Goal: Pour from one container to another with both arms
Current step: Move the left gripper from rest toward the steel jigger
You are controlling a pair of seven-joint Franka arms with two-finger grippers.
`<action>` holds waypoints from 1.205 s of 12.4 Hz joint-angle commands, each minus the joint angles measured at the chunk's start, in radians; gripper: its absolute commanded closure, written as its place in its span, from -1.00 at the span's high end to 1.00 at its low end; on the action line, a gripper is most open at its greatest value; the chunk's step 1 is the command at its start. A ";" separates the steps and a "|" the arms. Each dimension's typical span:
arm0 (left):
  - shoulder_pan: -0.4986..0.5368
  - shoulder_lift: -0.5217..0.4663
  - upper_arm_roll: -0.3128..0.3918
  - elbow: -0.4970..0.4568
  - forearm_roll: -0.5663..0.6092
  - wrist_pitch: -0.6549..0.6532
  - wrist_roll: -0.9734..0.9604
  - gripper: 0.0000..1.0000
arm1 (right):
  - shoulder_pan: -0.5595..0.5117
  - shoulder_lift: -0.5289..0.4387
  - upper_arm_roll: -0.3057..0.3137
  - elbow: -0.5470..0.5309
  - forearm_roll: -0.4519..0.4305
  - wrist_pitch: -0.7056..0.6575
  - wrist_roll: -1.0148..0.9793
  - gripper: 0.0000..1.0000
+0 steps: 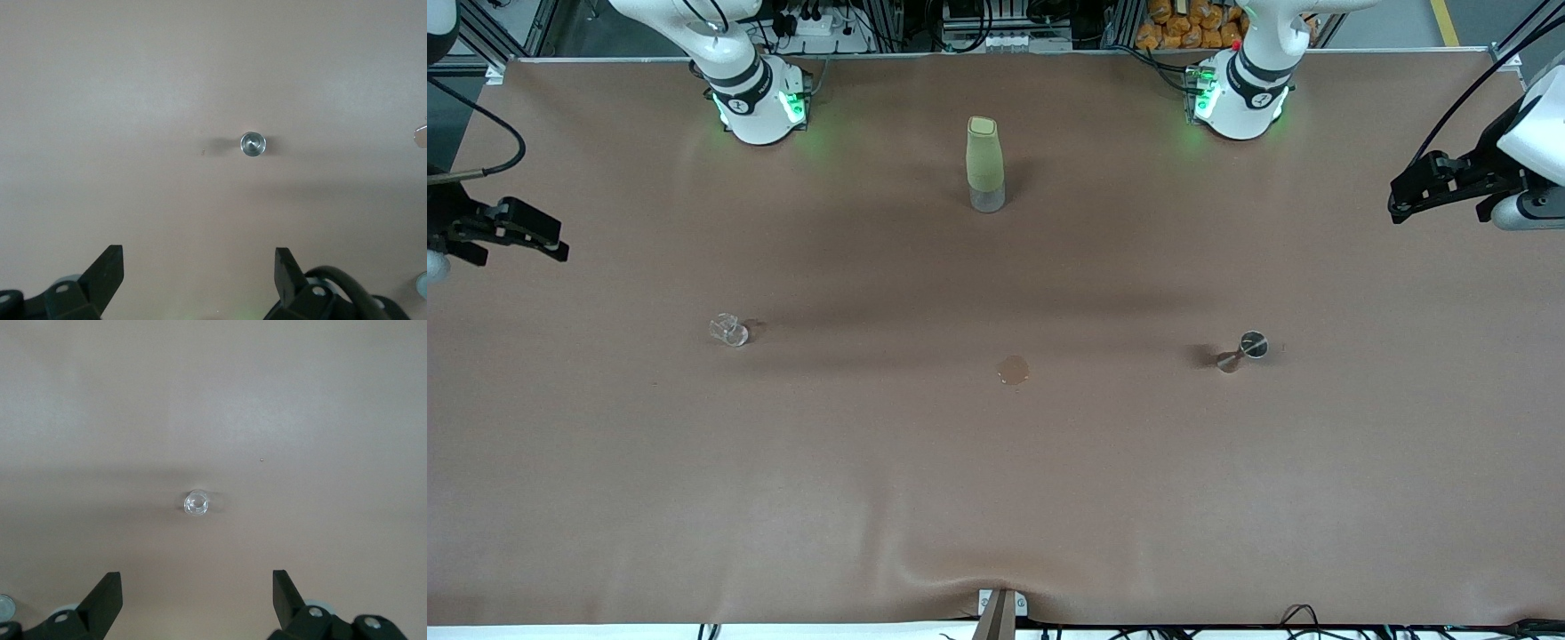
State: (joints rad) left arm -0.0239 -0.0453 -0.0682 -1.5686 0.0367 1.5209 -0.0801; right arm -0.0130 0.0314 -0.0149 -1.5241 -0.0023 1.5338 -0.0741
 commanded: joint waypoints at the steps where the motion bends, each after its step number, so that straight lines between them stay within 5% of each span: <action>1: -0.004 0.008 0.007 0.025 -0.017 -0.022 0.020 1.00 | -0.002 -0.080 0.013 -0.122 -0.004 0.067 0.010 1.00; 5: 0.011 0.042 0.013 0.059 -0.026 -0.022 0.020 1.00 | 0.025 -0.068 -0.056 -0.137 0.002 0.112 0.010 1.00; 11: 0.022 0.050 0.008 0.036 -0.117 0.018 0.026 1.00 | -0.042 -0.061 0.021 -0.136 0.004 0.124 0.010 1.00; 13: 0.044 0.048 0.013 0.010 -0.153 0.056 0.252 1.00 | -0.039 -0.059 0.019 -0.134 0.004 0.123 0.010 1.00; 15: 0.195 0.050 0.013 -0.075 -0.338 0.087 0.470 1.00 | -0.039 -0.053 0.019 -0.134 0.004 0.123 0.010 1.00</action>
State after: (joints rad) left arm 0.0519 0.0146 -0.0560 -1.5631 -0.1719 1.5731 0.2094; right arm -0.0325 -0.0157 -0.0128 -1.6451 -0.0019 1.6473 -0.0738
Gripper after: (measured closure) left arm 0.000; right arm 0.000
